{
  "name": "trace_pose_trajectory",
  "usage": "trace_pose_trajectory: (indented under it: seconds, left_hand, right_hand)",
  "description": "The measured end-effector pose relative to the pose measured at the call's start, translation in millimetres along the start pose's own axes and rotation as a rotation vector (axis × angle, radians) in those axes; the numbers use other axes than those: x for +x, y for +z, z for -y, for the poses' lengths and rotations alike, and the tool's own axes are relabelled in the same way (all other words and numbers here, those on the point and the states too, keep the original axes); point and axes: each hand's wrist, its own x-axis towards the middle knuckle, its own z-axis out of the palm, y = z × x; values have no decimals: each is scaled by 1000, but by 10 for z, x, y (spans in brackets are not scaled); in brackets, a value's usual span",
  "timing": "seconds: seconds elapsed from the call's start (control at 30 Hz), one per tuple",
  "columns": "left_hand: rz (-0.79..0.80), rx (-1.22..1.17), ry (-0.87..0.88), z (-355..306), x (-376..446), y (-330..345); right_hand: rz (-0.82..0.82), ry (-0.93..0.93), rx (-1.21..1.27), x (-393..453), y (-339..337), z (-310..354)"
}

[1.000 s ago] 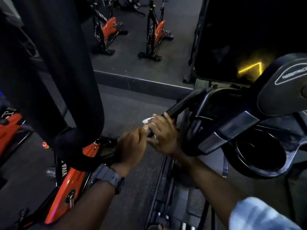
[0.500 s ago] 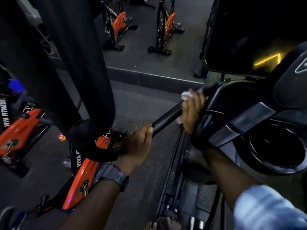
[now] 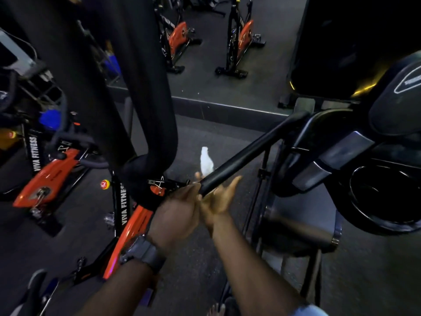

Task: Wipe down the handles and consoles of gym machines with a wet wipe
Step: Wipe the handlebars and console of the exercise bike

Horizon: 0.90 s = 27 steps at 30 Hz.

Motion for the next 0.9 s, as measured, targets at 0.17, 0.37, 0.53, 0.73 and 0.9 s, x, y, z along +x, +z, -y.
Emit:
trace_pose_trajectory:
  seconds: [0.17,0.37,0.53,0.73,0.9]
  left_hand:
    - [47,337,264,233,-309,-156]
    - [-155,372,425,492,-573,-359]
    - [-340,208,368,613,-731,-491]
    - [-606,-418,-91,692,-818,-780]
    - [-635,-597,-174,625,-821,-860]
  right_hand:
    - [82,215,-13,-195,-184,-458]
    - [0,-17,202,-124,-63,-157]
    - [68,225,159,-633,220,-850]
    - [171,168,101,-922,639,-1272]
    - [167,136,-368,-1045,657,-1089]
